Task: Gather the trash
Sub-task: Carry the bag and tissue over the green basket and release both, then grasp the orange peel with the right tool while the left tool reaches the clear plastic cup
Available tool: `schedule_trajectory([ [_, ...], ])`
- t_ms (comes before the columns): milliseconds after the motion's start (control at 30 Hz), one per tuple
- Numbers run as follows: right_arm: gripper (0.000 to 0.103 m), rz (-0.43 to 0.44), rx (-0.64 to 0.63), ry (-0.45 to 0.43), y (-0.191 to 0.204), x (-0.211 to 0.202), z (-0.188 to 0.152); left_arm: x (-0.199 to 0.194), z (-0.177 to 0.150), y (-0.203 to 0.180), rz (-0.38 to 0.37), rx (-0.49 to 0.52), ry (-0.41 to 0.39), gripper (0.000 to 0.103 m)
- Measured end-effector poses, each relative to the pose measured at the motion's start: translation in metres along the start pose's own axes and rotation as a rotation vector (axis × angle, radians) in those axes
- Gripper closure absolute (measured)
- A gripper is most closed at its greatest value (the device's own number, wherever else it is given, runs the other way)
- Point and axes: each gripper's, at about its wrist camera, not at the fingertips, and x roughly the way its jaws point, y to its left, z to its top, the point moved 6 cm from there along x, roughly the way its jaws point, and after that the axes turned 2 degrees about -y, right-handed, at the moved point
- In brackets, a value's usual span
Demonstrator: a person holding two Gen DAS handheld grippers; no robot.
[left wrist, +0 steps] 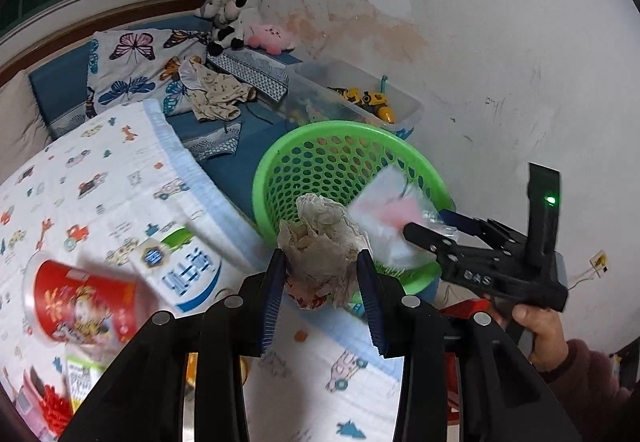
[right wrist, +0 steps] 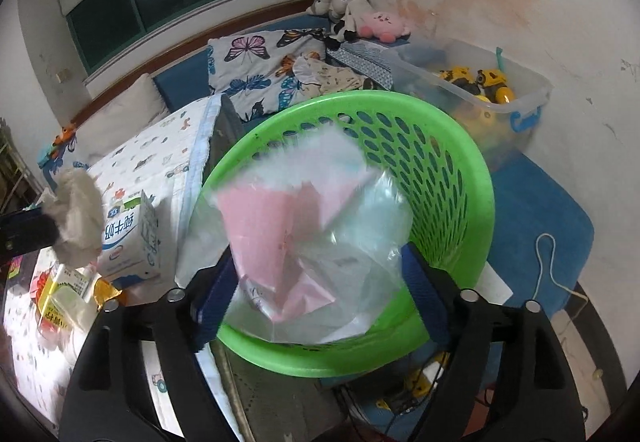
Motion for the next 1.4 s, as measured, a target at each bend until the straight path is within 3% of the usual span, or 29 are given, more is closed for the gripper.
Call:
schedule_trajectory([
  [500,0.018,0.015,0.012,-0.047,-0.01,-0.029,0.001,0.057,0.012,-0.015,-0.015,-0.008,0.072,0.064],
  [700,0.017,0.021,0.028,-0.061,-0.013,-0.04,-0.003,0.073,0.013,-0.024,-0.025,-0.005,0.085,0.051],
  [800,0.017,0.029,0.03,-0.062,-0.012,-0.044,-0.004,0.075,0.013,-0.029,-0.038,-0.007,0.082,0.037],
  [1067,0.017,0.055,0.014,-0.056,0.002,-0.05,-0.014,0.046,0.003,-0.02,-0.009,-0.009,0.043,0.037],
  [1400,0.017,0.111,-0.031,-0.03,0.038,-0.049,-0.03,-0.025,-0.018,0.035,0.088,-0.058,-0.04,0.037],
])
